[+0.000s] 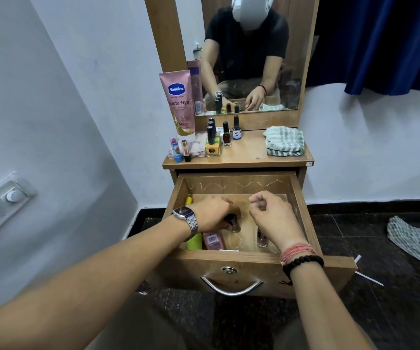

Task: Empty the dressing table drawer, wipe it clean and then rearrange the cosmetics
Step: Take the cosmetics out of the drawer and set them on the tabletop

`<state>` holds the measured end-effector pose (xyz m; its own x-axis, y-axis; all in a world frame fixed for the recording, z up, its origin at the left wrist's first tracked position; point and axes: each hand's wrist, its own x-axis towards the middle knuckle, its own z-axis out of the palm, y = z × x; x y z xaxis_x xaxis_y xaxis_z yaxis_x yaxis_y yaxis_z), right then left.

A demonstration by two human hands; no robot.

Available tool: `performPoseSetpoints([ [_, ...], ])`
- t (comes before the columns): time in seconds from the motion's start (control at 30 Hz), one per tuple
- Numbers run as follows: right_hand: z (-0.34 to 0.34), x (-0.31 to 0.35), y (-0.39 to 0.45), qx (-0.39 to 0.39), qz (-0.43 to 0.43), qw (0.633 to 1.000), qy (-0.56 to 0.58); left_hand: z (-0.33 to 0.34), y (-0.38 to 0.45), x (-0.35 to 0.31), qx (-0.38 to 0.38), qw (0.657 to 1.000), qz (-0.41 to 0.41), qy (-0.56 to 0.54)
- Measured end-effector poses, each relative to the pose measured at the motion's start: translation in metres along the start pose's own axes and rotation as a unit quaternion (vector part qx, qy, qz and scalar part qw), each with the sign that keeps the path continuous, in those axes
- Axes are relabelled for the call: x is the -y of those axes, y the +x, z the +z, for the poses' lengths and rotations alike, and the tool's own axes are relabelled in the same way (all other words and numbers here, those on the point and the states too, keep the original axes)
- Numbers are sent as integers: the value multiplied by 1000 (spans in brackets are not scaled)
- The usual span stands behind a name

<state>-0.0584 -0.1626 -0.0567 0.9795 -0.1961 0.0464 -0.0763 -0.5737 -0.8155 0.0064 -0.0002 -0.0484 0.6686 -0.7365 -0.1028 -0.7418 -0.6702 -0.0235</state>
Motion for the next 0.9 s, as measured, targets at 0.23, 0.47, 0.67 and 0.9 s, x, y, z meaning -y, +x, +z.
performPoseSetpoints([
  [0.23, -1, 1, 0, 21, 2, 1000, 6, -16, -13, 7, -97, 973, -66, -197],
  [0.47, -2, 4, -1, 34, -20, 997, 69, -27, -23, -2, -161, 925, -103, -330],
  [0.67, -3, 6, -1, 8, -35, 994, 105, -29, -27, -3, -151, 938, -96, -298],
  [0.9, -5, 9, -2, -20, -50, 988, 146, -33, -25, -5, -166, 958, -96, -211],
])
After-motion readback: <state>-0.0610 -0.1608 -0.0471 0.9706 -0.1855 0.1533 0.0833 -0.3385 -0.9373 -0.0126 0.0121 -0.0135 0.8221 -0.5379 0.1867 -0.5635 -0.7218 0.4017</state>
